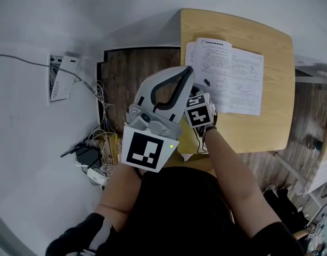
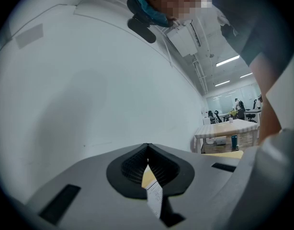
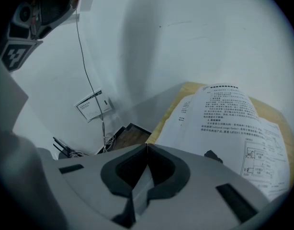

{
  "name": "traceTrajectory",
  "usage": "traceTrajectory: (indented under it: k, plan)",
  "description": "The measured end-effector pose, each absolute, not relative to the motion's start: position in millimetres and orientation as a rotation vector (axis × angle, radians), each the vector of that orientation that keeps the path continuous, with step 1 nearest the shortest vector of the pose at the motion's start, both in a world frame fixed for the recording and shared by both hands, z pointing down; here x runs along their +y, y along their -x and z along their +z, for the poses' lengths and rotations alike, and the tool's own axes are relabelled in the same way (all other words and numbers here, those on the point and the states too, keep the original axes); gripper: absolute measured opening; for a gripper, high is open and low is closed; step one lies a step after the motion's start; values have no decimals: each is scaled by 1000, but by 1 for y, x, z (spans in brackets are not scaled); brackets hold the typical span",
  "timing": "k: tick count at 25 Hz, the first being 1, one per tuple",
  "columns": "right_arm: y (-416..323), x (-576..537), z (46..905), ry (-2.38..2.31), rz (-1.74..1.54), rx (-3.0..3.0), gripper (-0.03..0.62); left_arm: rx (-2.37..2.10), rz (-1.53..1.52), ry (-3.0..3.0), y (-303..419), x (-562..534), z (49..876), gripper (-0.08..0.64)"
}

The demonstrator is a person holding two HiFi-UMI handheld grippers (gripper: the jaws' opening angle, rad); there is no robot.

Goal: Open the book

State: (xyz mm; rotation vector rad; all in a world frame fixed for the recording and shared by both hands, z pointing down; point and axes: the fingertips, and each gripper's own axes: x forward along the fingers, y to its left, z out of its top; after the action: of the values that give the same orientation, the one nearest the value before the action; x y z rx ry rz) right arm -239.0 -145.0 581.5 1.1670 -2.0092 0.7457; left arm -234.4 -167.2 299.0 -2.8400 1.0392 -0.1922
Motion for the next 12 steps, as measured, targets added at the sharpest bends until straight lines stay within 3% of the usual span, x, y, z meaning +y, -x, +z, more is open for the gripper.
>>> traceTrajectory:
  k: [12]
  plan:
    - [259,-118,572,-1017,662,-2081,32,1016,-171,2849,224,-168,298,8]
